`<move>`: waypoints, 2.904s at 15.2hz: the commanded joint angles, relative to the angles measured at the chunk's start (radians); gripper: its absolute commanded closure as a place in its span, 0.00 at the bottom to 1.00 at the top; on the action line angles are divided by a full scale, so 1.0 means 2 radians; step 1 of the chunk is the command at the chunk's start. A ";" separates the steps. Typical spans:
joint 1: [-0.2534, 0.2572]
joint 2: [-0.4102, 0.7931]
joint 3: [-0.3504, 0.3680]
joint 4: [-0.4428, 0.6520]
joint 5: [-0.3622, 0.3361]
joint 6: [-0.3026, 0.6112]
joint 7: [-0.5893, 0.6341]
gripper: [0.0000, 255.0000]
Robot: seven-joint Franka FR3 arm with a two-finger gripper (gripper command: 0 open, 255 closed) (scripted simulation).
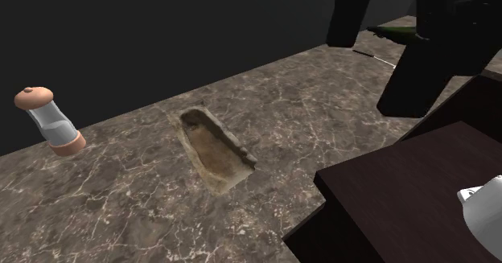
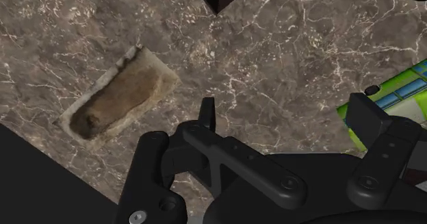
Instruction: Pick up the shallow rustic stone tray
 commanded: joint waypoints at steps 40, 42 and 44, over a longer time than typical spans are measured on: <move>-0.214 0.560 -0.075 0.176 0.295 0.383 -0.046 0.00; -0.220 0.572 -0.068 0.180 0.302 0.391 -0.052 0.00; -0.224 0.581 -0.063 0.183 0.307 0.397 -0.057 0.00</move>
